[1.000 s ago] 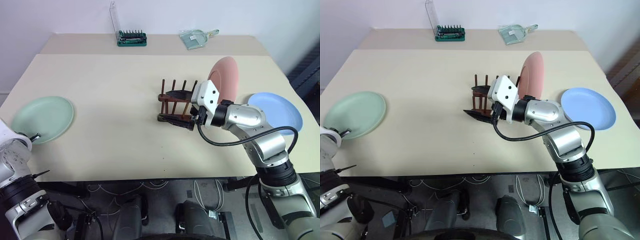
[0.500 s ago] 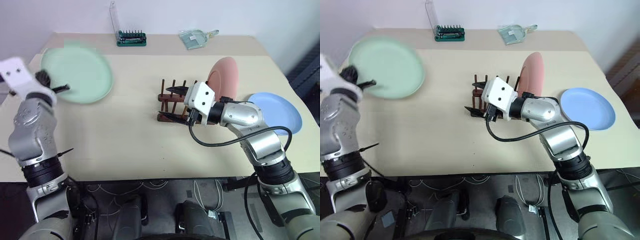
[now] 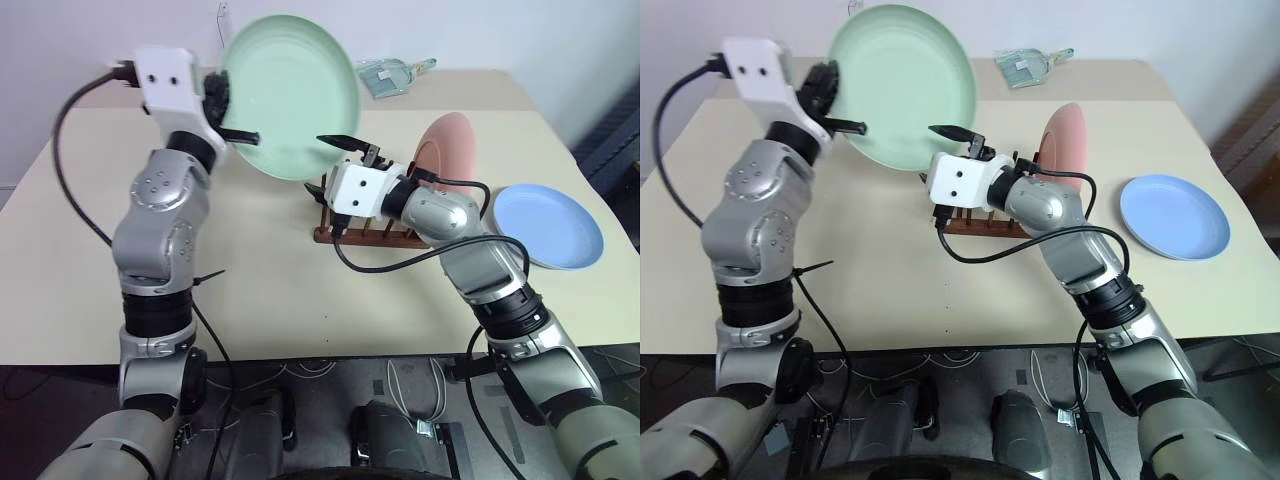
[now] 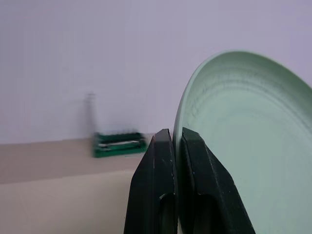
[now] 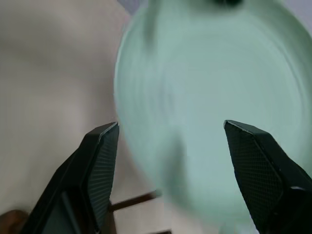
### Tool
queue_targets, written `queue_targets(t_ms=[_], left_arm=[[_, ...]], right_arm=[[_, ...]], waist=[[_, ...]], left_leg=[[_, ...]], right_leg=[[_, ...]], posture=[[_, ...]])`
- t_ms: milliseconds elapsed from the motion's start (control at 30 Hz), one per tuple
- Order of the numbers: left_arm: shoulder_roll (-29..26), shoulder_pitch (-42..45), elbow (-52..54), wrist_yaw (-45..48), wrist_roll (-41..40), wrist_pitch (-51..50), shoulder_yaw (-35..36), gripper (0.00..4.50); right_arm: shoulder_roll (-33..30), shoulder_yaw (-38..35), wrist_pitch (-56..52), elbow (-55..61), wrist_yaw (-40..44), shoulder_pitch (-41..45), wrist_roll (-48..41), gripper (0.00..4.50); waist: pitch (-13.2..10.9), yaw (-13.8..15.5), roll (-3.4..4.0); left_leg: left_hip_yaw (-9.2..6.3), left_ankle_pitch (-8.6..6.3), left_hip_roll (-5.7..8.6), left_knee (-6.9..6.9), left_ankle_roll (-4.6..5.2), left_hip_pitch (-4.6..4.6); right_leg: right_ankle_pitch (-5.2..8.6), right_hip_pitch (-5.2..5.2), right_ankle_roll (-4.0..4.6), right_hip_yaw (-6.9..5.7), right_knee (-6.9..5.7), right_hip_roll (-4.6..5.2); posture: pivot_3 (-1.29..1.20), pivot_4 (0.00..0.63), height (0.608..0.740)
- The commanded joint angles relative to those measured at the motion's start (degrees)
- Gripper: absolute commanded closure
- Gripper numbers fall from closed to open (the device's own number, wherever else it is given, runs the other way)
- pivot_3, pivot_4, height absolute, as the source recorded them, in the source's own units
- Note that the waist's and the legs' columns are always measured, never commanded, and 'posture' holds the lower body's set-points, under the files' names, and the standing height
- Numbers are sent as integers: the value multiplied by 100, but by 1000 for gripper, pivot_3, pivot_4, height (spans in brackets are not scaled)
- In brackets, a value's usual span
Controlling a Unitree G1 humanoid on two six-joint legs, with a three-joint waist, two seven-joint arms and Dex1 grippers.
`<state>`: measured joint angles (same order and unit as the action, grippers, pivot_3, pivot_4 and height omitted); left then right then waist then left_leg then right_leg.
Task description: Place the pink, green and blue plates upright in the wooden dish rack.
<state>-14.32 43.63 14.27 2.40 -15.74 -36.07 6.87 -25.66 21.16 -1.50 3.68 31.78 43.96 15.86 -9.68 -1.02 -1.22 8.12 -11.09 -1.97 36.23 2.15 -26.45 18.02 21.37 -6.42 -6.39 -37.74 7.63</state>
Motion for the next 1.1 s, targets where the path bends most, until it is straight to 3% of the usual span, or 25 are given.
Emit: queue_targets(t_ms=[33, 100, 167, 333, 600, 700, 833, 1100], left_arm=[[0, 237, 374, 57, -98, -49, 52, 4465], [-6, 233, 419, 119, -122, -88, 39, 4465], [-6, 227, 421, 132, -133, -129, 66, 4500], [-16, 232, 385, 115, -141, -217, 176, 4500], [-40, 241, 337, 110, -102, -236, 161, 4500], [-39, 250, 303, 102, -86, -218, 162, 4500], [-58, 248, 244, 65, 26, -152, 119, 4500], [31, 291, 273, 102, 51, -147, 65, 4500]], right_arm=[[25, 10, 262, -3, -70, 64, 259, 1000], [35, 42, 349, -83, -89, 55, 376, 1000], [15, 95, 468, -189, -83, 61, 521, 1565], [92, 50, 617, -264, -75, 38, 612, 3851], [119, -187, 563, -197, 91, 41, 352, 3851], [11, -334, 566, -43, 283, 18, 134, 3000], [-161, -396, 583, 202, 645, -78, -98, 1071], [-27, -181, 511, 260, 727, -243, 75, 1071]], waist=[[0, -3, 0], [0, 6, 0], [0, 9, 0], [0, 11, 0], [0, 11, 1], [0, 13, 1], [-1, 17, 1], [-1, 13, 1]], left_leg=[[0, 0, 0, 0, 0, 0], [0, 0, 0, 1, 0, 1], [0, 0, 0, 1, 0, 0], [0, 0, 0, 1, 0, 0], [-1, 0, 0, 1, 0, 0], [-1, 0, 0, 1, 0, 0], [-1, 0, 0, 1, 0, 0], [-1, 1, 0, 1, 0, 2]], right_leg=[[0, 0, 0, 0, 0, 0], [0, -2, 0, 0, 0, 0], [0, -2, 0, 0, 1, 0], [0, -2, 0, 0, 1, 0], [0, -2, 0, 0, 1, 0], [0, -3, 0, 0, 1, 0], [0, -3, 0, 0, 1, 0], [0, -3, 0, 0, 0, 0]], posture=[[0, 150, 736], [0, 150, 736], [0, 150, 736], [0, 150, 736], [0, 150, 736], [0, 150, 736], [0, 150, 736], [0, 150, 736]])
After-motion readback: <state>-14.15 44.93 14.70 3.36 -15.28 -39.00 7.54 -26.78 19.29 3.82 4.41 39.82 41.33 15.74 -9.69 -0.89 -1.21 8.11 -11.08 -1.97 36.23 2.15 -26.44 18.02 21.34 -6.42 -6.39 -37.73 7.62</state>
